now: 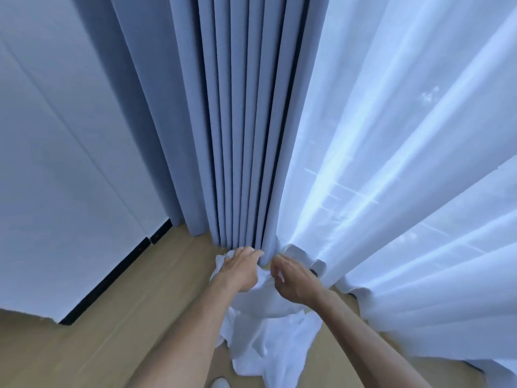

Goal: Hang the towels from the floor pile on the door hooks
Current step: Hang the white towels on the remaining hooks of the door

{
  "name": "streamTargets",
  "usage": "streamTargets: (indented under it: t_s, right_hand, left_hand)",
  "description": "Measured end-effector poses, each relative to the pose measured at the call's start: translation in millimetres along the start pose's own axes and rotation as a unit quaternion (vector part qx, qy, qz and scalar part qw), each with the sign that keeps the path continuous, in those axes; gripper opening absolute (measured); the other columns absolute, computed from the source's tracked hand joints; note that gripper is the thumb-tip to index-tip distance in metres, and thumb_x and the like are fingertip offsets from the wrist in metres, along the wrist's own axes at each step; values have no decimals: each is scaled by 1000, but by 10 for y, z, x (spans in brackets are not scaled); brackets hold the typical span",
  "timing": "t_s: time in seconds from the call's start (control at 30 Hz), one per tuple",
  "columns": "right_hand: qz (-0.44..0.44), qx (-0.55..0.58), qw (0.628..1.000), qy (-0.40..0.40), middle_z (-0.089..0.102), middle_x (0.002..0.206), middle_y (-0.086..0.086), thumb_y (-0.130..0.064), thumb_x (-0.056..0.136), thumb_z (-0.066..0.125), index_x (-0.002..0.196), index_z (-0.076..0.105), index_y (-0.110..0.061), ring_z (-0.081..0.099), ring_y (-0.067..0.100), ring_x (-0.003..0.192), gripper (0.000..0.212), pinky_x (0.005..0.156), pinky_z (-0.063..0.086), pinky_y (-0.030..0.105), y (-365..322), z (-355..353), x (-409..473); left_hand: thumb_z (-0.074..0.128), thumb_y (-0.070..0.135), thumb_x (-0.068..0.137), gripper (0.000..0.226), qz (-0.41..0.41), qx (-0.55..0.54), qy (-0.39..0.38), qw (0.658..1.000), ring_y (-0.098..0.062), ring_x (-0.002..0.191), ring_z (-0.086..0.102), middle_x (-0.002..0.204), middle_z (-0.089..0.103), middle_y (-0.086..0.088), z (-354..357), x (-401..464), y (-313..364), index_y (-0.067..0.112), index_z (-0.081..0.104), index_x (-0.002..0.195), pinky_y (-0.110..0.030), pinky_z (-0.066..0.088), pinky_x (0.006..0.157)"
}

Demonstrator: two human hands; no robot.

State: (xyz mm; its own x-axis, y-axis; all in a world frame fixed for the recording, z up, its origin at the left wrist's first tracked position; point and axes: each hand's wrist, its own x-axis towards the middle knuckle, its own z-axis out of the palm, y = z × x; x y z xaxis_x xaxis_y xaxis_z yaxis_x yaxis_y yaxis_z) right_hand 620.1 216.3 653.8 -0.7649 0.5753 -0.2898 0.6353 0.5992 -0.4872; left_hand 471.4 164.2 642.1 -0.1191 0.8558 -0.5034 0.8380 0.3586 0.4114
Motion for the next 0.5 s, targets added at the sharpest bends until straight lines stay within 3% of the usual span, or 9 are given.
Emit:
streamTargets:
  t_s: [0.07, 0.13, 0.2, 0.27, 0.4, 0.5]
  right_hand:
    - [-47, -19, 999, 16, 48, 91, 2, 2, 80, 41, 87, 43, -16, 47, 25, 72, 19, 67, 41, 37, -322, -294, -71]
    - [-102, -25, 994, 37, 50, 95, 4, 6, 77, 39, 91, 46, -11, 47, 23, 74, 23, 67, 43, 36, -607, -526, -129]
    - [-147, -41, 987, 53, 49, 94, 0, 9, 76, 39, 89, 46, -13, 46, 19, 79, 27, 65, 41, 27, -876, -726, -179]
    - [-181, -52, 980, 67, 44, 91, -5, 11, 78, 39, 85, 42, -18, 42, 16, 79, 30, 61, 33, 15, -1137, -882, -248]
    - [-233, -68, 966, 93, 43, 93, -7, 9, 83, 41, 86, 41, -21, 43, 14, 81, 30, 63, 35, 13, -1599, -1049, -436]
    - [-282, -68, 950, 119, 44, 95, -7, 10, 83, 40, 87, 43, -20, 48, 15, 83, 30, 71, 47, 27, -1973, -1148, -558]
  left_hand:
    - [34, 0, 92, 47, 14, -69, 8, 998, -24, 135, 32, 142, 40, 0, -250, -248, 83, 31, 50, 124, -43, 31, 109]
    - [35, 2, 93, 31, 18, -114, 38, 993, -26, 118, 50, 124, 53, -4, -501, -507, 151, 27, 54, 96, -34, 43, 93]
    - [33, 1, 92, 28, 10, -117, 68, 991, -26, 97, 54, 108, 59, -9, -727, -787, 190, 16, 56, 96, -28, 41, 75]
    - [32, 2, 93, 23, -1, -102, 80, 992, -23, 80, 46, 91, 53, -13, -883, -1072, 177, 12, 53, 93, -25, 34, 61]
    - [46, 12, 93, 15, -21, -95, 103, 990, -22, 84, 53, 92, 56, -4, -971, -1587, 73, 11, 54, 106, -26, 40, 66]
    - [51, 16, 91, 20, -50, -111, 130, 984, -29, 94, 59, 94, 57, -8, -974, -1936, 54, 11, 53, 110, -30, 43, 70]
